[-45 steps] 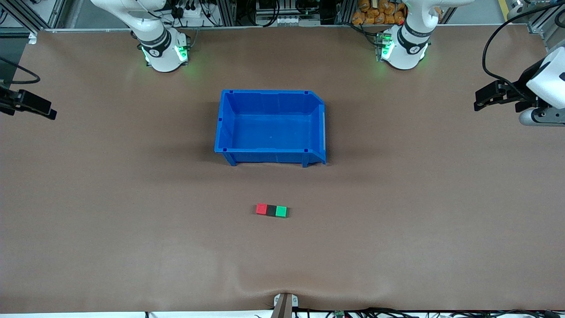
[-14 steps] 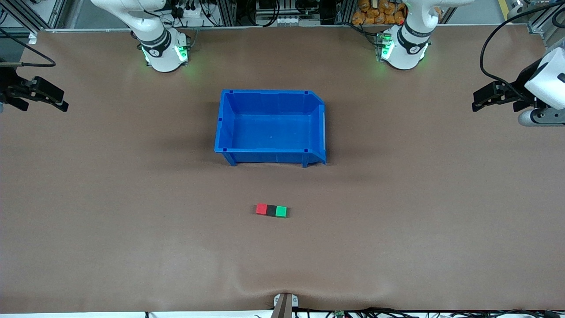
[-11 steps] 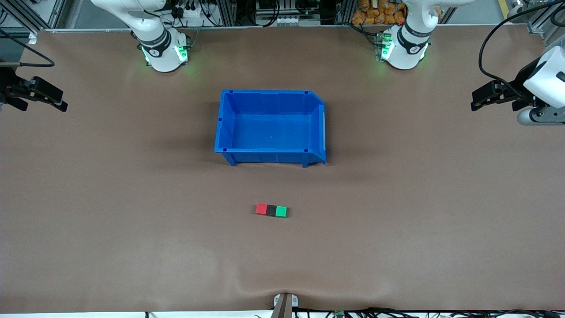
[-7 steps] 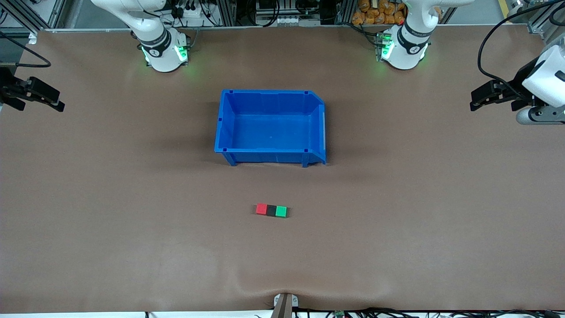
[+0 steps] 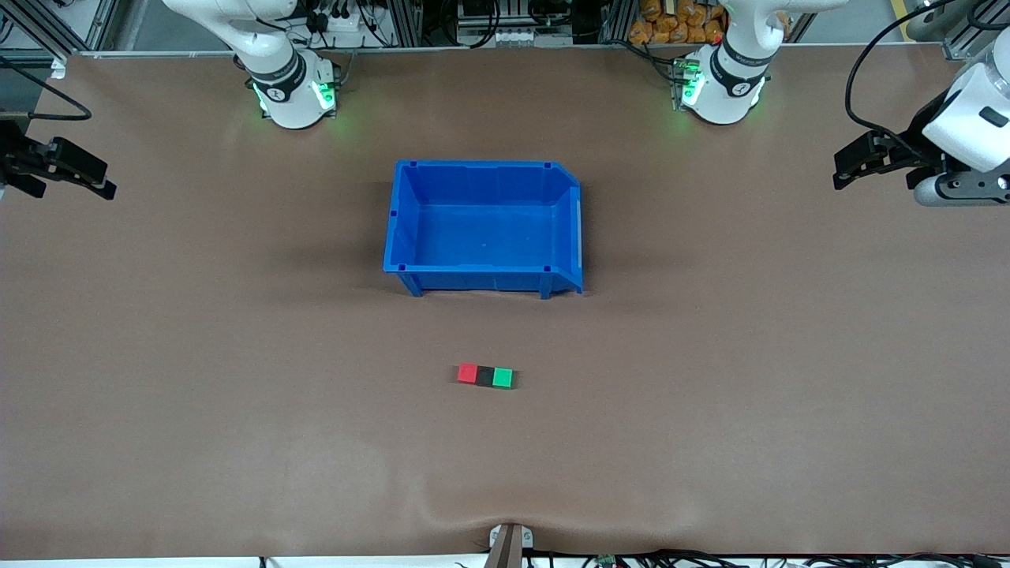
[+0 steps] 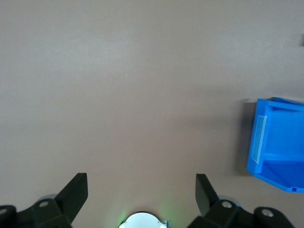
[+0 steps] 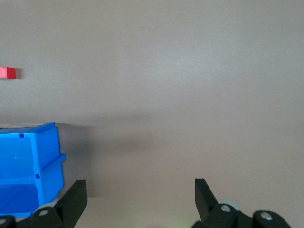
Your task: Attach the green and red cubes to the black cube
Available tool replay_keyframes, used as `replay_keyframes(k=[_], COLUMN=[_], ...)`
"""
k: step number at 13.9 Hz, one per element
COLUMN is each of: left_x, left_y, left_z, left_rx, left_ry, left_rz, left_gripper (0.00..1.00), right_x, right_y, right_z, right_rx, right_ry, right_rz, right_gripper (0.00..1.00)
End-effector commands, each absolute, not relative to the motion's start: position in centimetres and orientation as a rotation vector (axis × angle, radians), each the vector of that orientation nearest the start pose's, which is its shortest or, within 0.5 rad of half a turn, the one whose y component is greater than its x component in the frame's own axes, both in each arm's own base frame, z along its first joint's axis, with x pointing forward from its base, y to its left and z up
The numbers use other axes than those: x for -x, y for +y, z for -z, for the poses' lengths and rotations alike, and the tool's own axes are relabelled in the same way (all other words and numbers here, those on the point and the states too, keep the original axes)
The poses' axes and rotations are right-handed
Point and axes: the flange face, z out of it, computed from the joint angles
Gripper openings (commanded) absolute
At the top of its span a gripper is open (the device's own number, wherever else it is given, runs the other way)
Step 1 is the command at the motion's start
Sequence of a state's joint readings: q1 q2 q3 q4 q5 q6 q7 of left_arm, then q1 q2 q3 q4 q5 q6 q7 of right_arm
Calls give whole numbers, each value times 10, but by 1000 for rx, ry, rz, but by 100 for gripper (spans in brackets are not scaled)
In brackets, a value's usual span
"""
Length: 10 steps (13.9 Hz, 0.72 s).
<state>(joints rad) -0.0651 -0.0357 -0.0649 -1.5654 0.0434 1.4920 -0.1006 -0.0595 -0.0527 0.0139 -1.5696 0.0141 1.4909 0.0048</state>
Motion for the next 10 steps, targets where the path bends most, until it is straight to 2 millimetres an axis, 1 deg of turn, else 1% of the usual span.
replay_keyframes(k=[1, 10], left_x=[-532, -534], left_y=[-68, -64], left_z=[-642, -639], left_rx=[3092, 3101], left_ry=[29, 9], left_rz=[-26, -38], left_gripper=[100, 100], right_x=[-525, -525], right_y=[-24, -24], right_z=[-648, -647], right_rx=[3113, 3113], right_ry=[64, 64], right_rz=[-34, -39], right_gripper=[100, 100])
